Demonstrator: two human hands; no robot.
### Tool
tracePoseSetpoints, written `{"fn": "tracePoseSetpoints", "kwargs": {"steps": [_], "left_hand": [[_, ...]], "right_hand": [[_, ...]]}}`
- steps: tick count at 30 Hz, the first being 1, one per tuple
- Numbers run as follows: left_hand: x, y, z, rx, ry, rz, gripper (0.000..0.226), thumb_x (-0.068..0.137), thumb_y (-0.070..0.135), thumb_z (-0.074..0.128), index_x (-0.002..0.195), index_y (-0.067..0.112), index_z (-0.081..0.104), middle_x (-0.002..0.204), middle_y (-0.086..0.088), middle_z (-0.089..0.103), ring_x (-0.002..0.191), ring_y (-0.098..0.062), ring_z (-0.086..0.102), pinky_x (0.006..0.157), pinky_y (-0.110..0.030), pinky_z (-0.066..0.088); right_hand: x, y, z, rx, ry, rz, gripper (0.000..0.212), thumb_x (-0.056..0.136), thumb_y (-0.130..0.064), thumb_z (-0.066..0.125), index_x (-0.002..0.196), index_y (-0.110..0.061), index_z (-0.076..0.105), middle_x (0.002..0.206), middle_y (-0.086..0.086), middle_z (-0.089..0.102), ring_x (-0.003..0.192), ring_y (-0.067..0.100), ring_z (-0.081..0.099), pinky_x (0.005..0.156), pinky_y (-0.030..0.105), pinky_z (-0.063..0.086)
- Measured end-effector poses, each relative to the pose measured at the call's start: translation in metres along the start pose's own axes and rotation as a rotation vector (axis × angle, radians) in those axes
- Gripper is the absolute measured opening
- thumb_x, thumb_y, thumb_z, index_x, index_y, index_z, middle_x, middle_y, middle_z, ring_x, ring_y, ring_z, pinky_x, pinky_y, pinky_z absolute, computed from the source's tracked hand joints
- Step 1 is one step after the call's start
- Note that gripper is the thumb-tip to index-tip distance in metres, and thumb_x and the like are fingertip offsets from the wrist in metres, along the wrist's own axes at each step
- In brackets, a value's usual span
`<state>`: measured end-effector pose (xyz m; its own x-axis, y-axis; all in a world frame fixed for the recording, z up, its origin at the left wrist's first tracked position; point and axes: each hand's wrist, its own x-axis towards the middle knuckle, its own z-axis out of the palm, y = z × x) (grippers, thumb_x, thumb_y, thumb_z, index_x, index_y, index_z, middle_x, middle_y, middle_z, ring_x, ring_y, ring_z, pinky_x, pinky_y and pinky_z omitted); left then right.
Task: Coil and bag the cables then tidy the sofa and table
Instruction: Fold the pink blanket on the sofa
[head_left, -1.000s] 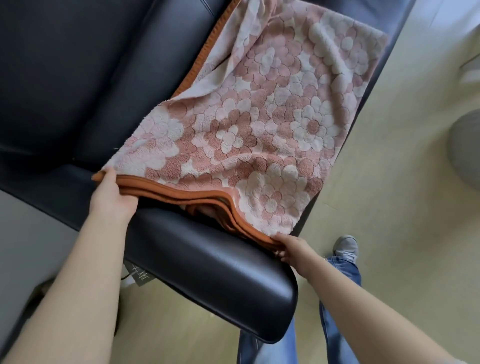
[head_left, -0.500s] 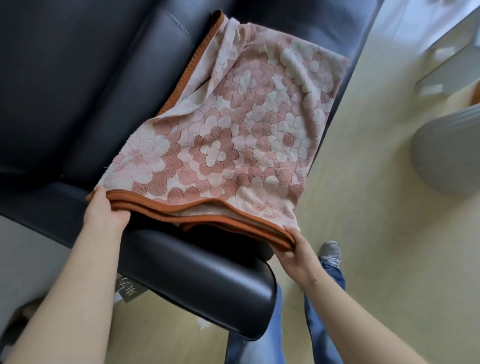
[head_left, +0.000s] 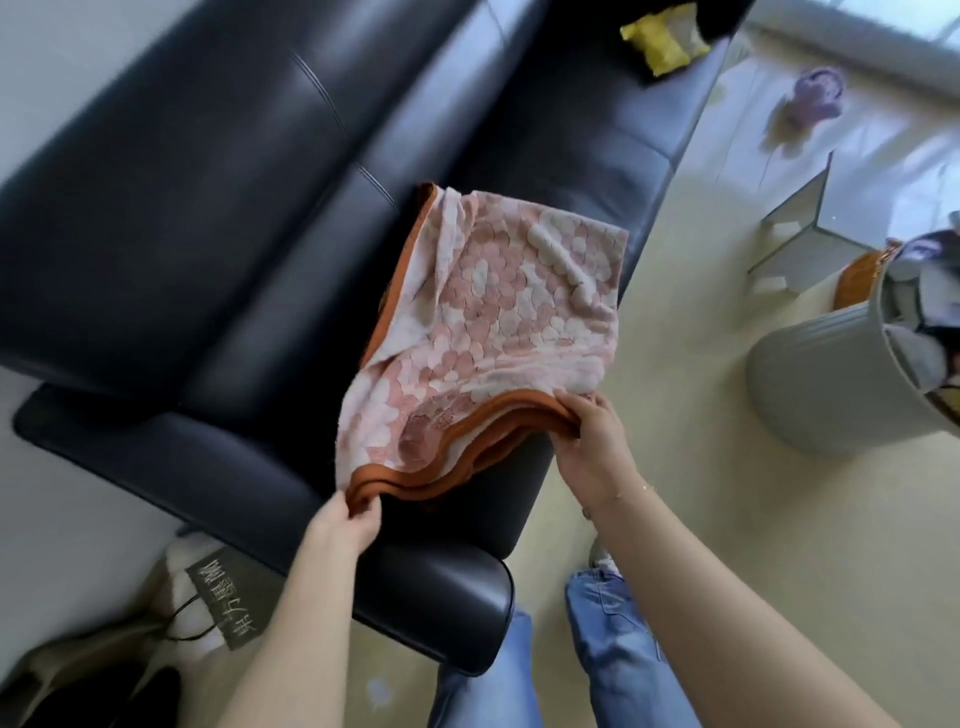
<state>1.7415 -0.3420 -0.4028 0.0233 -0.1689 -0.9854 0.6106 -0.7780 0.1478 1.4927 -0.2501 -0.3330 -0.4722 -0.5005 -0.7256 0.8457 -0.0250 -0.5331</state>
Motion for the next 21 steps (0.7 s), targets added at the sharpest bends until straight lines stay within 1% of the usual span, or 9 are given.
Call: {"fn": "tracePoseSetpoints", "kwargs": {"steps": [3, 4, 6, 8, 10, 14, 15, 18, 21], "left_hand": [[-0.019, -0.03, 0.0, 0.043, 0.013, -0.083, 0.02, 0.101, 0.012, 0.046, 0.088, 0.006, 0.059, 0.05, 0.006, 0.06, 0.07, 0.0, 0.061, 0.06, -0.018, 0.02], [-0.025, -0.041, 0.001, 0.013, 0.032, -0.16, 0.024, 0.103, 0.018, 0.046, 0.086, 0.007, 0.059, 0.057, -0.002, 0.062, 0.075, -0.006, 0.061, 0.068, -0.015, 0.035], [-0.034, -0.06, 0.002, -0.12, 0.026, -0.37, 0.025, 0.103, 0.024, 0.047, 0.085, 0.01, 0.057, 0.099, -0.015, 0.06, 0.112, -0.023, 0.055, 0.105, -0.042, 0.038], [-0.034, -0.084, 0.008, -0.235, -0.07, -0.558, 0.02, 0.1, 0.025, 0.052, 0.085, 0.013, 0.059, 0.136, -0.024, 0.042, 0.139, -0.036, 0.031, 0.104, -0.06, 0.028], [-0.042, -0.109, 0.021, -0.315, -0.144, -0.617, 0.021, 0.1, 0.022, 0.051, 0.084, 0.011, 0.058, 0.153, -0.026, 0.027, 0.144, -0.042, 0.021, 0.104, -0.063, 0.025], [-0.06, -0.147, 0.061, -0.416, -0.317, -0.619, 0.032, 0.103, 0.023, 0.041, 0.089, -0.003, 0.054, 0.157, -0.03, 0.019, 0.146, -0.043, 0.017, 0.115, -0.055, 0.015], [-0.065, -0.154, 0.074, -0.416, -0.359, -0.616, 0.042, 0.104, 0.027, 0.038, 0.11, -0.014, 0.05, 0.157, -0.03, 0.018, 0.147, -0.042, 0.016, 0.114, -0.053, 0.014], [-0.075, -0.162, 0.107, -0.459, -0.523, -0.594, 0.049, 0.104, 0.033, 0.034, 0.139, -0.003, 0.034, 0.156, -0.031, 0.018, 0.146, -0.043, 0.017, 0.114, -0.054, 0.012], [-0.07, -0.166, 0.135, -0.422, -0.635, -0.57, 0.059, 0.102, 0.03, 0.04, 0.14, -0.014, 0.03, 0.153, -0.035, 0.022, 0.144, -0.047, 0.02, 0.117, -0.058, 0.007]], "right_hand": [[-0.013, -0.018, 0.032, 0.06, -0.068, 0.049, 0.043, 0.092, 0.002, 0.056, 0.134, -0.003, 0.046, 0.111, 0.019, 0.06, 0.095, 0.026, 0.063, 0.075, 0.028, 0.057], [-0.017, -0.024, 0.042, 0.08, -0.085, 0.064, 0.045, 0.093, 0.001, 0.055, 0.137, -0.001, 0.045, 0.115, 0.02, 0.06, 0.093, 0.025, 0.065, 0.073, 0.027, 0.059], [-0.027, -0.034, 0.062, 0.111, -0.118, 0.072, 0.045, 0.094, -0.001, 0.053, 0.138, 0.001, 0.046, 0.118, 0.021, 0.061, 0.084, 0.023, 0.068, 0.066, 0.025, 0.058], [-0.038, -0.045, 0.079, 0.124, -0.143, 0.076, 0.04, 0.095, -0.002, 0.052, 0.134, 0.003, 0.05, 0.112, 0.02, 0.064, 0.076, 0.021, 0.07, 0.062, 0.025, 0.057], [-0.051, -0.058, 0.093, 0.132, -0.145, 0.095, 0.031, 0.095, -0.003, 0.051, 0.125, 0.004, 0.056, 0.099, 0.018, 0.068, 0.07, 0.02, 0.071, 0.06, 0.024, 0.058], [-0.069, -0.084, 0.105, 0.157, -0.113, 0.127, 0.023, 0.093, -0.002, 0.054, 0.113, 0.005, 0.063, 0.096, 0.019, 0.071, 0.075, 0.023, 0.072, 0.065, 0.027, 0.061], [-0.073, -0.093, 0.104, 0.173, -0.109, 0.121, 0.021, 0.093, -0.001, 0.053, 0.109, 0.006, 0.064, 0.09, 0.019, 0.071, 0.071, 0.024, 0.072, 0.062, 0.028, 0.061], [-0.085, -0.12, 0.104, 0.218, -0.103, 0.094, 0.018, 0.095, 0.003, 0.047, 0.099, 0.006, 0.064, 0.071, 0.018, 0.07, 0.055, 0.022, 0.07, 0.049, 0.026, 0.056], [-0.094, -0.15, 0.102, 0.218, -0.107, 0.045, 0.043, 0.097, 0.004, 0.04, 0.065, 0.008, 0.067, 0.053, 0.014, 0.065, 0.042, 0.019, 0.065, 0.039, 0.024, 0.05]]}}
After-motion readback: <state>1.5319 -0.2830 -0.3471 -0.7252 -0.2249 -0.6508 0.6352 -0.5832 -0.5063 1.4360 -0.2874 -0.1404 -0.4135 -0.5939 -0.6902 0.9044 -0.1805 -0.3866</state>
